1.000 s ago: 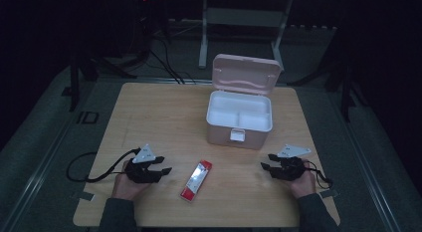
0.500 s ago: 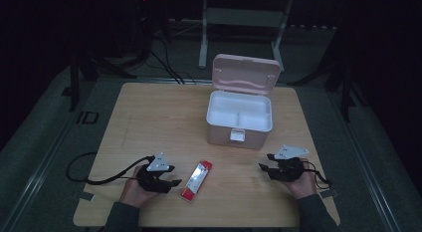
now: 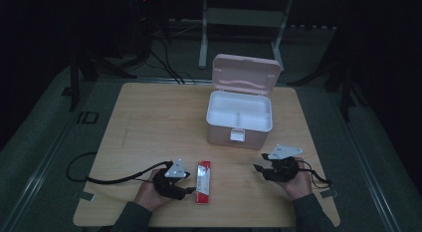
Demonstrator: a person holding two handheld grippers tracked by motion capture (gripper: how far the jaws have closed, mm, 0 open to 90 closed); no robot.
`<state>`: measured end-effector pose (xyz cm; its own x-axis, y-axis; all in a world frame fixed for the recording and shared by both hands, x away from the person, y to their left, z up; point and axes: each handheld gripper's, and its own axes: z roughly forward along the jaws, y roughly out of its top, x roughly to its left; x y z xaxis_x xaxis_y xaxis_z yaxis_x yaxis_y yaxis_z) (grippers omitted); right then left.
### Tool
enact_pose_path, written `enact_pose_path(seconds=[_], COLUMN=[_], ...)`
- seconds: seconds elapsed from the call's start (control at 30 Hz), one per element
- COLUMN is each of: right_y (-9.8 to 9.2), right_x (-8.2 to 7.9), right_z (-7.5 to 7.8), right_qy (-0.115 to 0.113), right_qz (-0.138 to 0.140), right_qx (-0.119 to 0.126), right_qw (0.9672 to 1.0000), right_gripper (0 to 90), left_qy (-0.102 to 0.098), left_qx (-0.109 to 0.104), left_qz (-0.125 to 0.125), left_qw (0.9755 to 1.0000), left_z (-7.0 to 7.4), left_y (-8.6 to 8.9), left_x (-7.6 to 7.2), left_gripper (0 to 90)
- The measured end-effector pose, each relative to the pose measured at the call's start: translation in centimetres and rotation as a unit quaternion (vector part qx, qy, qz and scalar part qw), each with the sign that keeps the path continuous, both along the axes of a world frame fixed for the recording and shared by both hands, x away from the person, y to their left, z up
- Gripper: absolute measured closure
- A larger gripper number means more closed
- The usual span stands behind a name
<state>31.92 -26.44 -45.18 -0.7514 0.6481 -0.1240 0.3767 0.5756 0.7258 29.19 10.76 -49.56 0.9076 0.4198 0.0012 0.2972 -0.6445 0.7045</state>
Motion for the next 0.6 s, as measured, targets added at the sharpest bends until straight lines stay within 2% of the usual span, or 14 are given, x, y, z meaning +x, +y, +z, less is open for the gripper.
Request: enact_pose_path(seconds=[0.2,0.3,0.37,0.53,0.6], right_y=[1.2,1.7,1.9,2.7,3.2], right_x=[-0.2,-0.3,-0.3,-0.5,-0.7], right_z=[0.3,0.4,0.4,0.4,0.4], right_qy=[-0.001,-0.001,-0.001,0.004,0.005], right_qz=[0.006,0.014,0.018,0.023,0.030], right_qx=[-0.006,-0.007,-0.003,0.003,0.007], right_qw=[1.0000,0.9999,0.9998,0.9997,0.9995], right_gripper=[45.8,45.1,44.2,40.4,38.3], left_qy=[-0.013,-0.015,-0.009,-0.015,-0.018], left_qx=[-0.009,-0.017,-0.025,-0.015,-0.016], left_qz=[-0.010,-0.018,-0.024,-0.031,-0.027], left_qw=[0.9998,0.9996,0.9994,0.9993,0.9994], left_z=[0.2,0.2,0.2,0.3,0.5], left_y=[-2.4,-3.6,-4.4,-6.1,-6.0], left_x=[0.0,0.1,0.3,0.6,0.9], left_gripper=[42.3,44.0,44.8,47.7,49.6])
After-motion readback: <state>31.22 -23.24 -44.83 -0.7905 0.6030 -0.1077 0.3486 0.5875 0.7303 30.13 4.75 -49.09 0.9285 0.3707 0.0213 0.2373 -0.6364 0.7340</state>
